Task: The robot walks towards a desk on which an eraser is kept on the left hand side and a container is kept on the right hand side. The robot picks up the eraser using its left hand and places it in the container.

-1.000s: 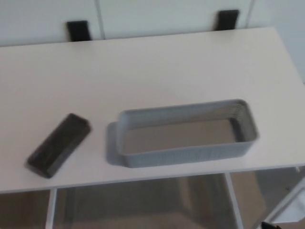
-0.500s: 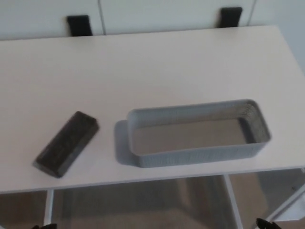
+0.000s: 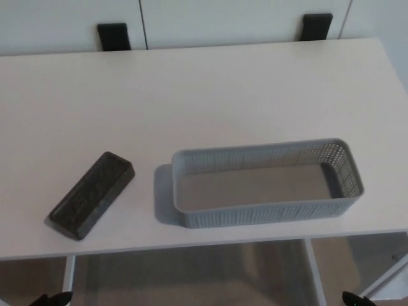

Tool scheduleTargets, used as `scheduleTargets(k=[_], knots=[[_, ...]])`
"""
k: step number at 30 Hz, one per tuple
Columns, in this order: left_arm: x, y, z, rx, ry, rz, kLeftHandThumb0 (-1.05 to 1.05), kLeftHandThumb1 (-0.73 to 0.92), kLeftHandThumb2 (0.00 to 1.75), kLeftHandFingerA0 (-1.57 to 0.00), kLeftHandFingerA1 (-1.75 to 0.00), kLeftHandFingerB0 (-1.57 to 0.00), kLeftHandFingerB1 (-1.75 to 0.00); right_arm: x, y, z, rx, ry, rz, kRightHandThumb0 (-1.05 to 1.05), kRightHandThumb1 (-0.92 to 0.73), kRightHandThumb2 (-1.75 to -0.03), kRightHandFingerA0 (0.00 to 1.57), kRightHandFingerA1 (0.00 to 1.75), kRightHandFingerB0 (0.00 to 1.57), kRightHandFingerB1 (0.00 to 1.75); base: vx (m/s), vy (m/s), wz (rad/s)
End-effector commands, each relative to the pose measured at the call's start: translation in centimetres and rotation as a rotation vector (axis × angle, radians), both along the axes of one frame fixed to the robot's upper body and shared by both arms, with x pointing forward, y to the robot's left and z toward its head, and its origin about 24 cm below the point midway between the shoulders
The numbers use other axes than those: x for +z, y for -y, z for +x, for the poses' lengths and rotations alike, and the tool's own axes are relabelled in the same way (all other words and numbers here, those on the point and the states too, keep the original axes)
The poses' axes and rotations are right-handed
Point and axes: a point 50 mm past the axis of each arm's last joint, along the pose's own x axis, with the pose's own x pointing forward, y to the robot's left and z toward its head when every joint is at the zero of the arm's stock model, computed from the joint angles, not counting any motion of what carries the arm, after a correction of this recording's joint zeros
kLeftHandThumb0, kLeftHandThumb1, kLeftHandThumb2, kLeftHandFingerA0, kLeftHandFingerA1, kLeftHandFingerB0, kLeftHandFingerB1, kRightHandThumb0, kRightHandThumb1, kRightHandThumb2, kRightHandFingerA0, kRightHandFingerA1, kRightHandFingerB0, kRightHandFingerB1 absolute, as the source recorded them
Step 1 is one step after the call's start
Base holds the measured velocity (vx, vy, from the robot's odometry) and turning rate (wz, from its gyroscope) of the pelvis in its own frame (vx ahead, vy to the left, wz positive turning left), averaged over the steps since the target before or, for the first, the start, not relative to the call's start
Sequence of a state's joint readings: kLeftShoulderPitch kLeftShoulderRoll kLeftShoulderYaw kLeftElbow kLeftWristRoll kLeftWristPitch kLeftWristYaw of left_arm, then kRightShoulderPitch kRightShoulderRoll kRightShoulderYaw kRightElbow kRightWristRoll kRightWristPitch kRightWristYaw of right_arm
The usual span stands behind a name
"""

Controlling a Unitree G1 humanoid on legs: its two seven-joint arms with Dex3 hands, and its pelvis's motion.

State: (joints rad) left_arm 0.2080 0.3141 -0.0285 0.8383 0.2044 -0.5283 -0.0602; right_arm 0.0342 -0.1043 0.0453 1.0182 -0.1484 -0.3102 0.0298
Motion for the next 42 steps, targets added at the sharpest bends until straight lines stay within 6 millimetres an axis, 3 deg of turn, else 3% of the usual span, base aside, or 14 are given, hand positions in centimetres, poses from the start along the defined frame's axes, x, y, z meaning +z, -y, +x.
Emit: scheduleTargets(k=[1, 11, 17, 19, 22, 25, 26, 27, 33, 34, 35, 37, 38, 42], knots=[[0.2, -0.7, 0.3, 0.018, -0.016, 0.015, -0.44, 0.50, 0.75, -0.26, -0.52, -0.16, -0.44, 0.2, 0.4, 0.3, -0.023, 0.014, 0.001, -0.17, -0.58, -0.57, 0.11, 0.40, 0.01, 0.27, 0.00, 0.000, 0.00], [1.9, 3.9, 0.7, -0.384, 0.019, -0.051, -0.48, 0.53, 0.56, -0.37, -0.47, -0.28, -0.36, 1.0, 2.2, 0.9, -0.032, 0.039, -0.030, -0.17, -0.58, -0.57, 0.11, 0.40, 0.01, 0.27, 0.00, 0.000, 0.00], [11.9, 10.9, -0.1, -0.973, 0.057, -0.330, -0.73, 0.38, 0.79, -0.43, -0.55, -0.38, -0.49, 1.0, 2.2, 1.1, -0.032, 0.036, -0.029, -0.18, -0.58, -0.57, 0.10, 0.40, 0.00, 0.27, 0.00, 0.000, 0.00], [15.2, 12.1, -0.2, -1.106, 0.097, -0.432, -0.77, 0.51, 0.55, -0.50, -0.47, -0.44, -0.40, 1.1, 2.1, 1.1, -0.038, 0.041, -0.017, -0.14, -0.58, -0.59, 0.09, 0.41, 0.01, 0.23, 0.00, 0.000, 0.00], [18.9, 13.0, -0.4, -1.259, 0.145, -0.526, -0.92, 0.47, 0.90, -0.44, -0.53, -0.42, -0.49, 1.0, 2.2, 1.0, -0.044, 0.040, -0.018, -0.17, -0.59, -0.57, 0.09, 0.39, 0.00, 0.27, 0.00, 0.000, 0.00], [23.2, 13.4, -0.4, -1.360, 0.171, -0.594, -0.99, 0.65, 0.62, -0.44, -0.55, -0.47, -0.44, 1.1, 2.2, 1.1, -0.043, 0.038, -0.030, -0.17, -0.59, -0.57, 0.11, 0.40, 0.01, 0.28, 0.00, 0.000, 0.00], [24.8, 13.5, -0.3, -1.384, 0.272, -0.632, -1.00, 0.51, 0.94, -0.48, -0.63, -0.48, -0.56, 1.1, 2.2, 1.3, -0.044, 0.041, -0.029, -0.14, -0.57, -0.60, 0.10, 0.41, 0.04, 0.23, 0.00, 0.000, 0.00], [25.6, 13.4, -0.3, -1.387, 0.333, -0.647, -1.04, 0.64, 0.61, -0.56, -0.61, -0.52, -0.50, 1.2, 2.2, 1.4, -0.042, 0.046, -0.034, -0.15, -0.56, -0.60, 0.11, 0.43, 0.06, 0.22, 0.00, 0.000, 0.00], [29.9, 12.0, -0.9, -1.227, 0.747, -0.676, -0.84, 0.76, 0.63, -0.73, -0.67, -0.68, -0.52, 1.4, 2.2, 1.9, -0.030, 0.059, -0.036, -0.13, -0.57, -0.59, 0.10, 0.43, 0.03, 0.24, 0.00, 0.000, 0.00], [30.9, 11.4, -0.9, -1.180, 0.741, -0.687, -0.99, 0.60, 1.16, -0.69, -0.76, -0.55, -0.59, 1.4, 2.1, 2.0, -0.034, 0.059, -0.032, -0.13, -0.57, -0.59, 0.10, 0.42, 0.03, 0.24, 0.00, 0.000, 0.00], [31.5, 11.4, -0.9, -1.145, 0.877, -0.811, -1.05, 0.80, 0.69, -0.52, -0.72, -0.48, -0.57, 1.4, 2.1, 2.0, -0.032, 0.053, -0.039, -0.16, -0.58, -0.57, 0.12, 0.40, 0.01, 0.28, 0.00, 0.000, 0.00], [32.7, 11.3, 0.2, -1.031, 1.050, -0.744, -1.01, 0.47, 0.97, -0.58, -0.73, -0.40, -0.54, 1.4, 2.1, 1.9, -0.034, 0.053, -0.038, -0.17, -0.53, -0.66, 0.10, 0.44, 0.07, 0.17, 0.00, 0.000, 0.00], [33.2, 10.9, 0.9, -0.956, 1.152, -0.642, -0.81, 0.53, 0.56, -0.62, -0.67, -0.42, -0.50, 1.3, 2.1, 1.9, -0.036, 0.051, -0.038, -0.16, -0.58, -0.57, 0.12, 0.40, 0.01, 0.28, 0.00, 0.000, 0.00], [32.4, 8.4, 5.2, -0.591, 1.291, -0.141, -0.49, 0.52, 0.57, -0.25, -0.43, -0.22, -0.34, 1.5, 2.2, 2.2, -0.030, 0.052, -0.043, -0.16, -0.40, -0.84, 0.03, 0.48, 0.00, 0.38, 0.00, 0.000, 0.00]])
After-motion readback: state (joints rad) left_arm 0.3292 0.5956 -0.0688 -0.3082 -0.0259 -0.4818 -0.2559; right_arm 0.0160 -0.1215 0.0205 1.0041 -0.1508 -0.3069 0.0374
